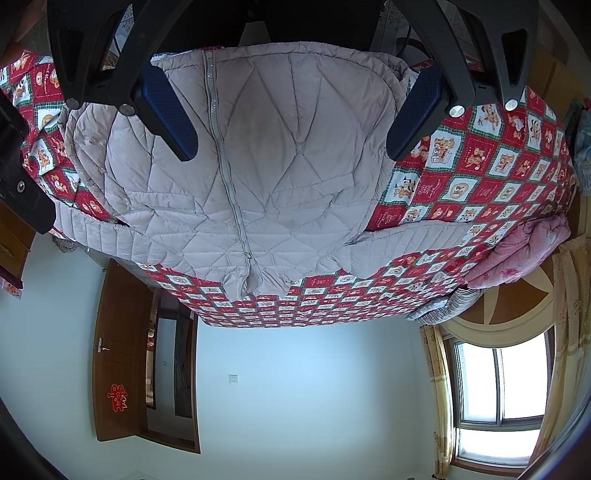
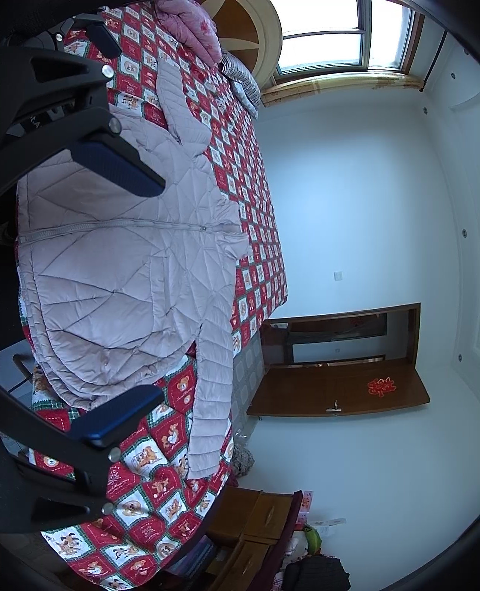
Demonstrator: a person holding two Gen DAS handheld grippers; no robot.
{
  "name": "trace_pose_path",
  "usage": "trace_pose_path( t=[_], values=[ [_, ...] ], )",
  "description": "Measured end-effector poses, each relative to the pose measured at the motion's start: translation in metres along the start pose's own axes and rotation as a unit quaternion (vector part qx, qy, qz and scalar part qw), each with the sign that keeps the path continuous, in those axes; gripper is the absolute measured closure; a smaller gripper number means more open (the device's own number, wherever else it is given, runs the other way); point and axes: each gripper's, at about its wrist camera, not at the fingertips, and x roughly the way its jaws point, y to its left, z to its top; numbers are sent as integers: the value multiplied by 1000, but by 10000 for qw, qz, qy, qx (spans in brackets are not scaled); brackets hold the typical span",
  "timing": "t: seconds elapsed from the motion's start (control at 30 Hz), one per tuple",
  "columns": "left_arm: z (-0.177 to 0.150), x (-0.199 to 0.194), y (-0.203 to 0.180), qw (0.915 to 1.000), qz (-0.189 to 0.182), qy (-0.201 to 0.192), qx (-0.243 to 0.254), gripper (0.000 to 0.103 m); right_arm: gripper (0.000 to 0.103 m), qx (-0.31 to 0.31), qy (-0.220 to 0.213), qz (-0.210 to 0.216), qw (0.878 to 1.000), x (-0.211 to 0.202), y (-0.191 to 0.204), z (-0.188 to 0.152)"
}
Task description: Fold large clothes
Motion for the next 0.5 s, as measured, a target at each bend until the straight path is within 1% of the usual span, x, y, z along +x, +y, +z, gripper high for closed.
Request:
trace_pose_path(
  t=[0.5],
  values=[
    [-1, 2, -2, 10000, 1, 34, -6, 1, 0, 21, 72, 34, 10000, 1, 2, -2]
  ],
)
